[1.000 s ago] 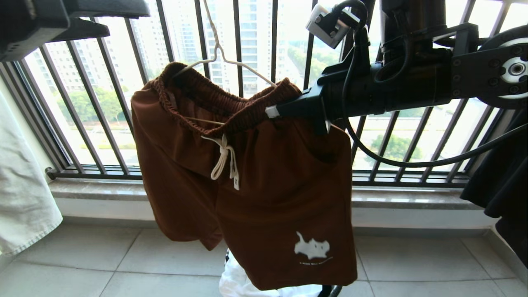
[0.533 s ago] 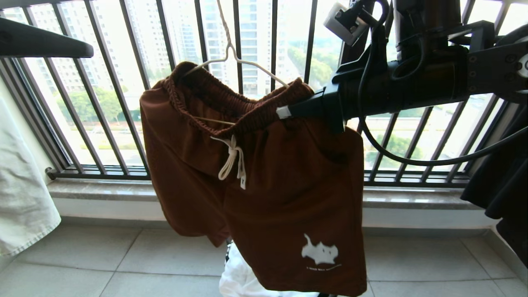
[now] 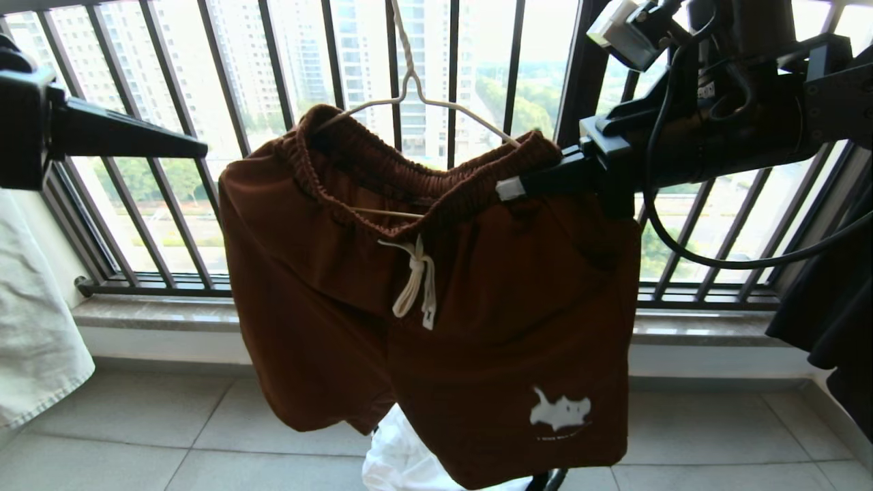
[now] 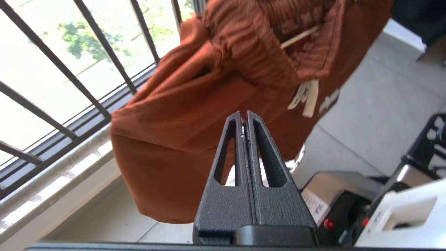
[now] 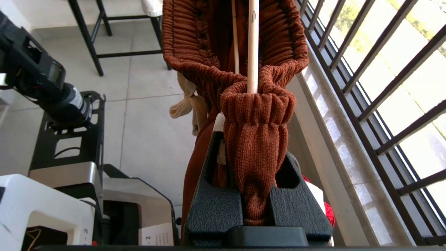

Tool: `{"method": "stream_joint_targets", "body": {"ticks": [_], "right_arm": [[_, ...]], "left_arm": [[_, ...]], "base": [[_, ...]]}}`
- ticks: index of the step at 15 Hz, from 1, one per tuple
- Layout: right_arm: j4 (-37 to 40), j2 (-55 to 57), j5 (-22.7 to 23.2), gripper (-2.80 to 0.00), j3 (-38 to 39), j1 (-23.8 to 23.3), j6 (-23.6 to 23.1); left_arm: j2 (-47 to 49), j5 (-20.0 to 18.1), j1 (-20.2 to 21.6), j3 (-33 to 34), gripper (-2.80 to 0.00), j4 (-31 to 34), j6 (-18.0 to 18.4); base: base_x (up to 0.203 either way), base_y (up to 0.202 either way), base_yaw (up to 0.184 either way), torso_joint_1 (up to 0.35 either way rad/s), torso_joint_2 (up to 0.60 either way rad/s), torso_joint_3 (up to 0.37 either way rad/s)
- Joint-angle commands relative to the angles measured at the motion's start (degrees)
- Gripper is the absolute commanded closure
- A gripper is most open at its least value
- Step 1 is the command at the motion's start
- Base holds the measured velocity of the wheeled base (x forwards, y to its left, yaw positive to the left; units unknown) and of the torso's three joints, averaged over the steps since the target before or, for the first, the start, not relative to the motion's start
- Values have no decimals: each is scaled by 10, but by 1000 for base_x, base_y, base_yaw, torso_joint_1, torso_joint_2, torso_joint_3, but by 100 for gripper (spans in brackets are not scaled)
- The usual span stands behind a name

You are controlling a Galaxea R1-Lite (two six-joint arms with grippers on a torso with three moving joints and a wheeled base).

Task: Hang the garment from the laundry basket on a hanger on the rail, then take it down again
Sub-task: Hang the clothes rack on the clothesline

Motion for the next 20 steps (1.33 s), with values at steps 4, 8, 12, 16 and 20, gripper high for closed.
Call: {"method": "stream_joint_targets", "body": {"ticks": [4, 8, 12, 16, 20], "right_arm": [[5, -3, 31, 0, 17, -10, -26], [5, -11, 33, 0, 24, -10, -34], [5, -19, 33, 0, 34, -9, -38], [5, -19, 33, 0, 38, -9, -53], [5, -19, 33, 0, 43, -5, -61]], "left_arm": [[15, -39, 0, -2, 0, 27, 64], [-2, -49, 0, -3, -280, 31, 98], [9, -55, 1, 3, -280, 32, 171], [43, -55, 2, -19, -280, 31, 248], [56, -55, 1, -32, -280, 30, 308]], "base": [[0, 0, 0, 0, 0, 0], [0, 0, 0, 0, 0, 0], [0, 0, 0, 0, 0, 0], [0, 0, 0, 0, 0, 0], [0, 0, 0, 0, 0, 0]]}}
